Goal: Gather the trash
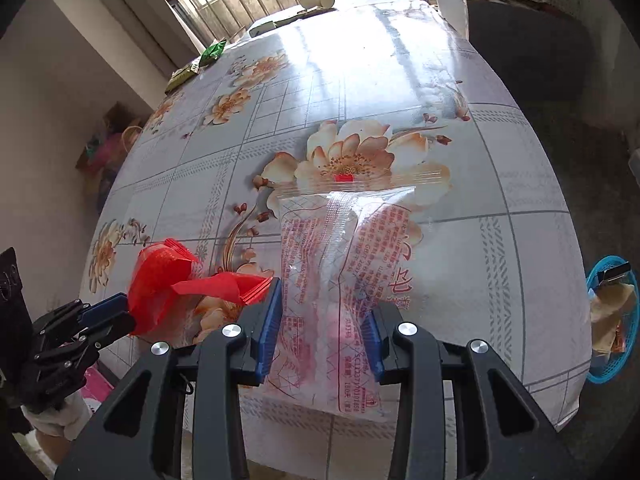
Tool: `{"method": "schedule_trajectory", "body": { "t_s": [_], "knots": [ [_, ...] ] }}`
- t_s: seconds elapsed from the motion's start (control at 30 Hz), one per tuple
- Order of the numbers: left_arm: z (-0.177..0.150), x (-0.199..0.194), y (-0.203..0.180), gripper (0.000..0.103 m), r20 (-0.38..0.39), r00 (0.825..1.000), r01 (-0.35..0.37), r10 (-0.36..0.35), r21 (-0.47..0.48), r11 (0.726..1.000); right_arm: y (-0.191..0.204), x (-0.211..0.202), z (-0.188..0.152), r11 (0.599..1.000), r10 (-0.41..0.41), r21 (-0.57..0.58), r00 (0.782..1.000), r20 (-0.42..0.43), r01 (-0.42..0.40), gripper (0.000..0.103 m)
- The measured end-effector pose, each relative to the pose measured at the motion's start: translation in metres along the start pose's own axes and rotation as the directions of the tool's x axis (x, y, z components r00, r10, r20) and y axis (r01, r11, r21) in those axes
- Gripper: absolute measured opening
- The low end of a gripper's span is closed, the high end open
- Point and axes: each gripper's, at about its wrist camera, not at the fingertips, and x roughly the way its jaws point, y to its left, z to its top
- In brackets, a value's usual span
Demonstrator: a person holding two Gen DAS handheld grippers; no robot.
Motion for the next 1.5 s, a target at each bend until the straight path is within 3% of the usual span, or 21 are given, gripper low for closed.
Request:
{"method": "schedule_trajectory", "body": {
  "t_s": [0.17,0.33,0.57,0.67,0.83,1.1,1.5],
  "knots": [
    [0.003,-0.010,-0.007,0.052,0.041,0.999,0.007,-0.008,0.028,1.000,-0.005,-0.011,-0.020,0.997,0.050,0.055,0.999,0.021,-0.051,0.050],
    [0.015,0.000,-0.014,0.055,0.036,0.999,-0.036,0.034,0.057,0.998,-0.001,-0.012,-0.024,0.998,0.034,0.051,0.999,0.029,-0.036,0.059],
    [0.022,0.030,-0.025,0.056,0.007,0.988,-0.154,0.154,0.127,0.980,0.008,-0.008,-0.025,0.999,-0.024,0.041,0.999,0.035,0.023,0.063],
    [0.020,0.036,-0.026,0.055,-0.006,0.986,-0.164,0.166,0.126,0.978,0.013,-0.005,-0.025,0.998,-0.050,0.036,0.998,0.046,0.048,0.063],
    [0.016,0.038,-0.026,0.043,-0.001,0.982,-0.186,0.188,0.126,0.974,0.018,-0.003,-0.029,0.996,-0.085,0.024,0.994,0.067,0.084,0.063],
    [0.015,0.038,-0.027,0.034,0.001,0.983,-0.181,0.182,0.118,0.976,0.021,-0.003,-0.032,0.992,-0.127,0.020,0.989,0.081,0.125,0.050],
    [0.016,0.035,-0.028,0.030,0.009,0.984,-0.177,0.177,0.113,0.978,0.010,-0.011,-0.035,0.993,-0.087,0.082,0.993,0.086,0.080,0.029]
  ]
}}
